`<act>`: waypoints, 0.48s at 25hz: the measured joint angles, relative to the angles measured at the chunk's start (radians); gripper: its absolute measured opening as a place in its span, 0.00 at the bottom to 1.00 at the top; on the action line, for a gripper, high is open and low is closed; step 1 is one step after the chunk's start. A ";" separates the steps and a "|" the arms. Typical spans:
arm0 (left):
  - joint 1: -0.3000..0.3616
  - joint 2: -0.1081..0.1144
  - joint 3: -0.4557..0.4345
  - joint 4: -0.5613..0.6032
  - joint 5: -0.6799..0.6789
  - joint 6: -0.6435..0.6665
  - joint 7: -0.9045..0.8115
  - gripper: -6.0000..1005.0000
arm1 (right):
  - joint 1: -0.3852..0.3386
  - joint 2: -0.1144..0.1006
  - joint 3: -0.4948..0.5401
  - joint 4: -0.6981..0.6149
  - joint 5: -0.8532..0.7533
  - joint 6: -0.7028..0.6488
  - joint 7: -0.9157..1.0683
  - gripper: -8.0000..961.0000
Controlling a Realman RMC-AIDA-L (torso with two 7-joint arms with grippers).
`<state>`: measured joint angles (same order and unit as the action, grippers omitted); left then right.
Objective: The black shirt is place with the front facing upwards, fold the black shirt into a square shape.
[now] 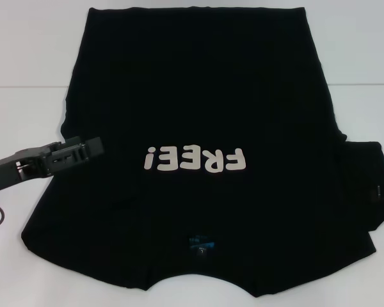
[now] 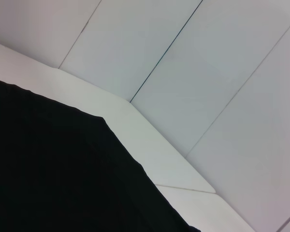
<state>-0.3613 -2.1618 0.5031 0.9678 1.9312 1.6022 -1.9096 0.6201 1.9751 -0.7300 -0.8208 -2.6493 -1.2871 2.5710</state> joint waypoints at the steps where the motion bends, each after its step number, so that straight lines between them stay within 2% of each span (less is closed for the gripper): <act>1: 0.000 0.000 0.000 0.000 0.000 0.000 0.000 0.79 | 0.002 0.001 0.000 0.001 0.001 0.001 -0.001 0.68; 12: -0.002 -0.001 -0.001 -0.002 0.000 -0.001 -0.008 0.79 | 0.029 0.008 0.003 0.022 0.007 0.004 -0.006 0.68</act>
<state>-0.3636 -2.1629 0.5024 0.9655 1.9312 1.6013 -1.9175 0.6488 1.9836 -0.7269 -0.7993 -2.6419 -1.2834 2.5653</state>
